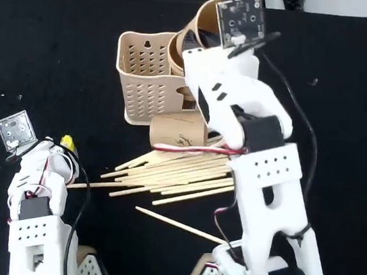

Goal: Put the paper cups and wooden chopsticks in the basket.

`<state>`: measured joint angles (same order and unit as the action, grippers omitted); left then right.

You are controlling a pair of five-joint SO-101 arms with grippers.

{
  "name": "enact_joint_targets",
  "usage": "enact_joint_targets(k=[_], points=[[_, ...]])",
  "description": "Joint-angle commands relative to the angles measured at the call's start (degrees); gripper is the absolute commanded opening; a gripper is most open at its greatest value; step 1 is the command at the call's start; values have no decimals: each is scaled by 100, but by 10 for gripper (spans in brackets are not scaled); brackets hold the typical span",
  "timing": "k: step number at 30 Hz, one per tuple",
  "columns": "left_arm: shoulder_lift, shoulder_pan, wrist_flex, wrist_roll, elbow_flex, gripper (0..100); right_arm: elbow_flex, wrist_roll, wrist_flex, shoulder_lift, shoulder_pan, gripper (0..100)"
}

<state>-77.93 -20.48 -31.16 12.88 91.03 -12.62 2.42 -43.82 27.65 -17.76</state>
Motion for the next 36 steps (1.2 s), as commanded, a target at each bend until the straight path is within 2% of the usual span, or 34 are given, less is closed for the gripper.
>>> enact_joint_targets(k=[1,10,12,16,18,27,36], points=[[-79,22,132,26,-66,145,725,343,-466,-312,-62,11],[-79,22,132,18,-66,145,927,343,-651,-549,-70,15],[-79,22,132,18,-66,145,919,334,-668,-549,-88,54],[-79,22,132,18,-66,145,963,334,-914,-541,-97,194],[-79,22,132,18,-66,145,971,334,-923,-541,-97,220],[-79,22,132,9,-66,145,1112,334,-949,-523,-62,198],[-79,22,132,9,-66,145,1068,334,-1143,277,-70,198]])
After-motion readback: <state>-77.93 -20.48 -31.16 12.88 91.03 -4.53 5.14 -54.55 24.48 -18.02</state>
